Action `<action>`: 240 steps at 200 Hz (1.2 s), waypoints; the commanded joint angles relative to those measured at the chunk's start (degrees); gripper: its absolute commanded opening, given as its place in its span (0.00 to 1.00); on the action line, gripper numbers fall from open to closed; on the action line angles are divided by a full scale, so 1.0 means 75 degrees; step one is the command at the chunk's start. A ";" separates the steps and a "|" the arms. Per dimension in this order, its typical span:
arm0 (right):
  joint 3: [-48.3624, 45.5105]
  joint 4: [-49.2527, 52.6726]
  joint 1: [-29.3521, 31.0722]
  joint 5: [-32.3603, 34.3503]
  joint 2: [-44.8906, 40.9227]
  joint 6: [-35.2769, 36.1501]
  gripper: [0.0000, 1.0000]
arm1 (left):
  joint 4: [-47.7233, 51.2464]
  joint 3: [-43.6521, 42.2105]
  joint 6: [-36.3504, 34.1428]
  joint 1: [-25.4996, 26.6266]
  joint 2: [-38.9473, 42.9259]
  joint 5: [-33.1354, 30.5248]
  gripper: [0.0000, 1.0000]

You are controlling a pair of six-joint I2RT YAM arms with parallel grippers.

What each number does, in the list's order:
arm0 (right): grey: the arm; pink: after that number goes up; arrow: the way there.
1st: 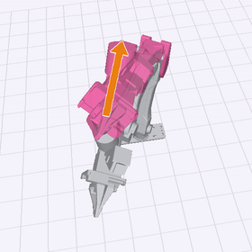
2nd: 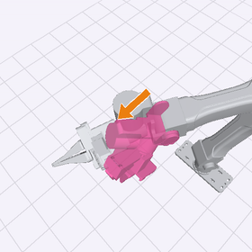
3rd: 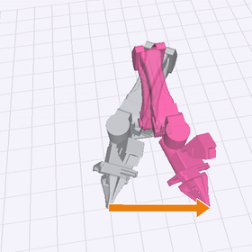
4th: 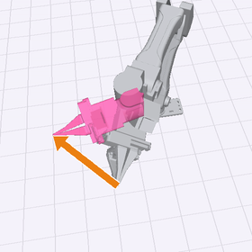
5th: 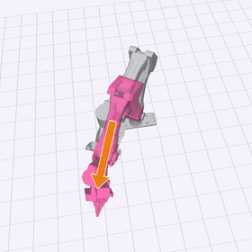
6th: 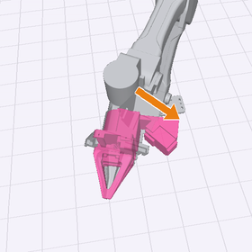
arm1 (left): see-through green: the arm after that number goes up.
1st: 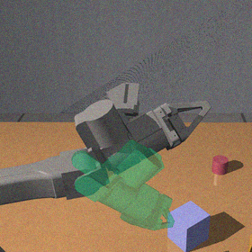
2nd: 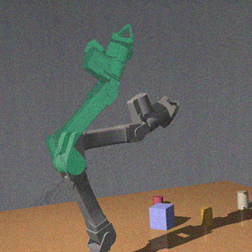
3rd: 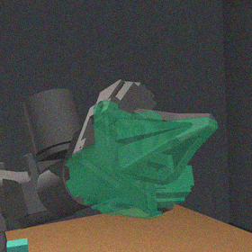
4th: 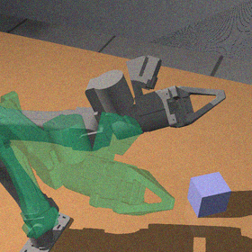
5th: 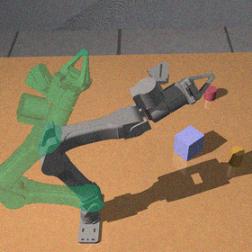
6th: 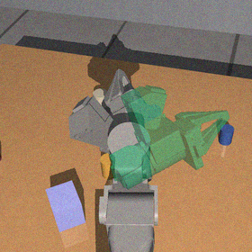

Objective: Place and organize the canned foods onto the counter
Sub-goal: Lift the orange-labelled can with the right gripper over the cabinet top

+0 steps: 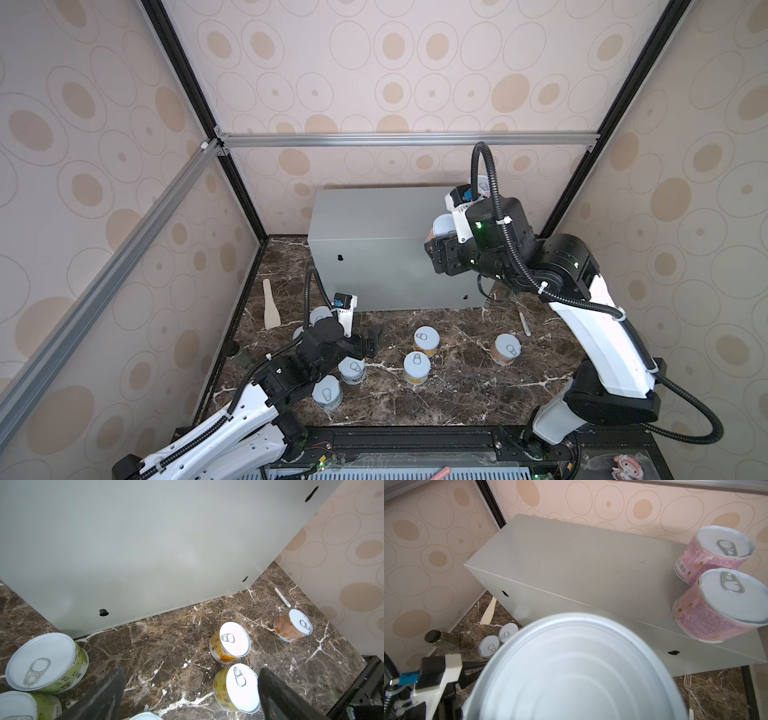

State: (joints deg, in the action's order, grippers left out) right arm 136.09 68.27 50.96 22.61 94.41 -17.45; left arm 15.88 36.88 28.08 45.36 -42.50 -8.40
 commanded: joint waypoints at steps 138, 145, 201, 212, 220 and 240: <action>0.1706 -0.0611 -0.1561 -0.0228 0.2044 0.0317 0.58 | -0.0649 -0.0526 0.0241 -0.0048 0.0404 0.0257 0.99; 0.1712 -0.0670 -0.1600 -0.0243 0.2098 0.0324 0.57 | -0.0656 -0.0535 0.0229 -0.0040 0.0417 0.0235 0.99; 0.1903 -0.0758 -0.2161 -0.0424 0.2496 0.0300 0.57 | -0.0808 -0.0596 0.0229 -0.0049 0.0271 0.0265 0.99; 0.1893 -0.0753 -0.2265 -0.0451 0.2563 0.0318 0.58 | -0.0817 -0.0600 0.0229 -0.0046 0.0232 0.0277 0.99; 0.1893 -0.0749 -0.2311 -0.0459 0.2616 0.0349 0.58 | -0.0821 -0.0602 0.0218 -0.0050 0.0209 0.0261 0.99; 0.1870 -0.0747 -0.2414 -0.0562 0.2689 0.0411 0.58 | -0.0830 -0.0603 0.0206 -0.0044 0.0218 0.0187 0.99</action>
State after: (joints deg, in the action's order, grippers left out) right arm 148.16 66.37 33.58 18.81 114.26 -15.49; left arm 10.98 32.34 28.93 45.32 -41.04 -5.87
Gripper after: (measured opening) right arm 0.760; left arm 0.990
